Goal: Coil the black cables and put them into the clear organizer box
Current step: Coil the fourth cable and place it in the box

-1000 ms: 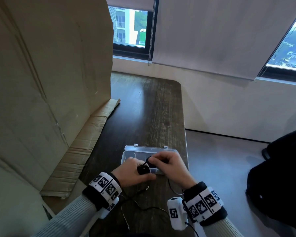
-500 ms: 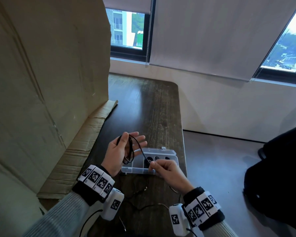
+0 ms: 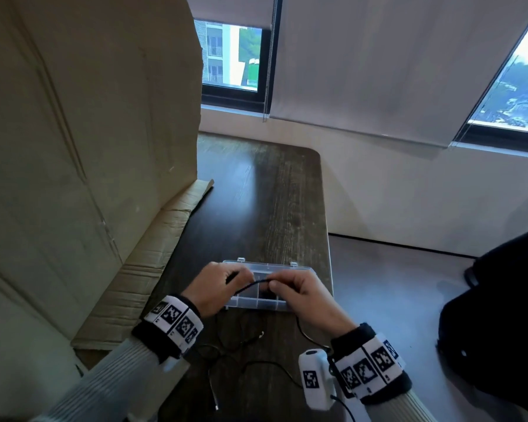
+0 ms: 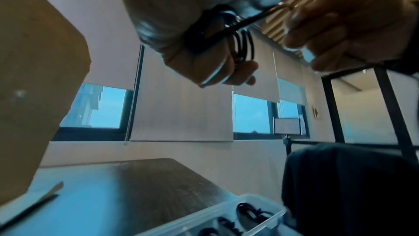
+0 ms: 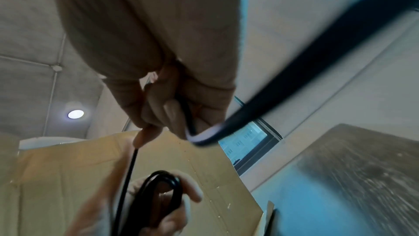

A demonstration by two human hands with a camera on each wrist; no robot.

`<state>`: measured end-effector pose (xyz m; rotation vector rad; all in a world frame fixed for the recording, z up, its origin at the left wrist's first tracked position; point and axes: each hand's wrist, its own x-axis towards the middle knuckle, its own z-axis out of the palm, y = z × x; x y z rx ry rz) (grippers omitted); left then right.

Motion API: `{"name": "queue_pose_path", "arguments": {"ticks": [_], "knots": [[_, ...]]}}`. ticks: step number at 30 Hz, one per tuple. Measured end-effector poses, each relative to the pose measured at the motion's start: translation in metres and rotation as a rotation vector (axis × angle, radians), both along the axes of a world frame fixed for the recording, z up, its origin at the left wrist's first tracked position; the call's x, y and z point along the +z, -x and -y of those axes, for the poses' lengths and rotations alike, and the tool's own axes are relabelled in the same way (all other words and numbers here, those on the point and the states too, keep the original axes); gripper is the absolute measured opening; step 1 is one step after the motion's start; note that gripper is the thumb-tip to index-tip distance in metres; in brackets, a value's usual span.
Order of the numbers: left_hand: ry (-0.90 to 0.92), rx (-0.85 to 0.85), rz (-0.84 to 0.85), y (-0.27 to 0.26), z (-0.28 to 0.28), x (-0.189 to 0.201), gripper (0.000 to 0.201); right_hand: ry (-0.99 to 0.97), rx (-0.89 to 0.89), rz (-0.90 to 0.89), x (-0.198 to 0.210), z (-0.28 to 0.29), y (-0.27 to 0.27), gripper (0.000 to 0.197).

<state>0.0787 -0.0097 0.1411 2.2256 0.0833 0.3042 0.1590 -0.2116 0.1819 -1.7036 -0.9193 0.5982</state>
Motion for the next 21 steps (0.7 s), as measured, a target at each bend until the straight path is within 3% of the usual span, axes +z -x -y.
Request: {"name": "queue_pose_path", "arguments": {"ticks": [3, 5, 8, 11, 14, 17, 21], "knots": [[0.036, -0.147, -0.061, 0.003, 0.013, 0.004, 0.035, -0.072, -0.102, 0.012, 0.001, -0.005, -0.006, 0.026], [0.063, -0.153, -0.071, 0.003, 0.018, 0.007, 0.026, -0.145, -0.190, -0.011, -0.003, -0.006, -0.012, 0.020], [0.383, -0.035, -0.033, 0.002, 0.018, 0.016, 0.030, -0.125, -0.259, -0.060, -0.012, -0.003, -0.019, 0.007], [0.780, 0.093, -0.021, 0.000, 0.017, 0.024, 0.041, -0.003, -0.211, -0.065, -0.021, 0.000, -0.018, 0.016], [1.002, 0.177, 0.020, -0.006, 0.016, 0.023, 0.051, 0.051, -0.163, -0.040, -0.032, -0.001, -0.012, 0.027], [1.150, 0.209, 0.125, -0.010, 0.010, 0.024, 0.052, 0.154, -0.102, -0.016, -0.046, 0.000, -0.008, 0.032], [1.237, 0.168, 0.197, -0.010, 0.011, 0.021, 0.040, 0.264, 0.056, 0.035, -0.053, -0.003, 0.001, 0.028]]}}
